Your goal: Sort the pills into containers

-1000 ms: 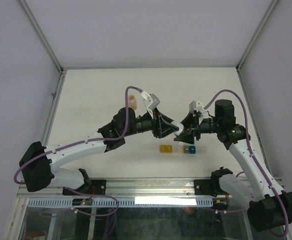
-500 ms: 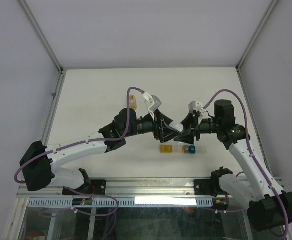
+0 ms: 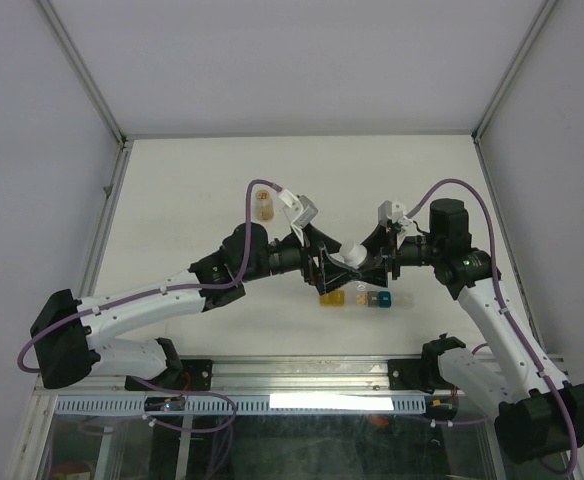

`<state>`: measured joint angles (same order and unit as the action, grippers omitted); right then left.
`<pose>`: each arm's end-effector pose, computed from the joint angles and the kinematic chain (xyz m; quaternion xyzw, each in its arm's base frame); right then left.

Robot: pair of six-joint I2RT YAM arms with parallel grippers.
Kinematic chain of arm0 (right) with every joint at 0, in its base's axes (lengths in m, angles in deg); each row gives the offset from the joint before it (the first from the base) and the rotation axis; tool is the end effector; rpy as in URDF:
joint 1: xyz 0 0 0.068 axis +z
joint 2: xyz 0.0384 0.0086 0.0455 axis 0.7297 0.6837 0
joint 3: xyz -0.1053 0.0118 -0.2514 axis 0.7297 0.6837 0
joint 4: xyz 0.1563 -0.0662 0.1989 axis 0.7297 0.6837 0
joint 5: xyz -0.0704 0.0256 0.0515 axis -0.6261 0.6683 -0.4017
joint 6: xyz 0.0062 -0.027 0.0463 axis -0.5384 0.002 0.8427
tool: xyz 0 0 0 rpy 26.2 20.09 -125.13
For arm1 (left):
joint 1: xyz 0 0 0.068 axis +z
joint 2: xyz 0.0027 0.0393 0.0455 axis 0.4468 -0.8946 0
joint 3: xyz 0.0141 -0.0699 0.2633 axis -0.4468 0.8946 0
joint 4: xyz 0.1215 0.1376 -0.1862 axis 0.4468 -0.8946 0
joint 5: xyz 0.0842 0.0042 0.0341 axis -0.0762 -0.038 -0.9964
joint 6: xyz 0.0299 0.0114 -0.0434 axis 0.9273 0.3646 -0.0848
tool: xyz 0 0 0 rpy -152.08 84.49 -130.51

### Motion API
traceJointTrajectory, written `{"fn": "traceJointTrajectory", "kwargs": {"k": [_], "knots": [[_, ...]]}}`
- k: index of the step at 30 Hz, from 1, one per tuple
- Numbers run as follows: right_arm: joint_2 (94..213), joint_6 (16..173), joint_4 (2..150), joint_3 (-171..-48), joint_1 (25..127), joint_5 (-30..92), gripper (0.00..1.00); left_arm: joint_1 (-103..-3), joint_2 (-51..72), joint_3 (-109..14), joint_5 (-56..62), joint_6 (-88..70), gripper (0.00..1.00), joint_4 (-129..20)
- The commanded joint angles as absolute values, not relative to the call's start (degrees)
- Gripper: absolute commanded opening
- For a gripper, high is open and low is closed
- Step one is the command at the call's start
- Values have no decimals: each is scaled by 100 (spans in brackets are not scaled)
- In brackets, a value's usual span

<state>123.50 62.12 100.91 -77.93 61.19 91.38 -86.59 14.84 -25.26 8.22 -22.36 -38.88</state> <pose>0.1650 0.0764 0.3007 -0.5016 0.5903 0.4511 0.4432 0.1393 -0.2580 0.3235 0.2964 0.6658 -0.5196 0.4460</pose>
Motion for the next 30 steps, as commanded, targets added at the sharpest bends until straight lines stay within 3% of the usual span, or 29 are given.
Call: {"fn": "traceJointTrajectory", "kwargs": {"k": [1, 9, 15, 30], "knots": [[12278, 6223, 9791, -7912, 6092, 9215, 0, -8697, 1678, -2661, 505, -2318, 97, -4064], [12275, 6230, 9790, -7912, 6085, 9222, 0, -8692, 1672, -2829, 408, -2307, 88, -4161], [12280, 6228, 9783, -7903, 6084, 9216, 0, -8662, 1828, -2782, 173, -2404, 87, -4145], [12293, 6230, 9782, -7903, 6084, 9216, 0, -8657, 1566, -3034, 184, -2667, 69, -4019]]}}
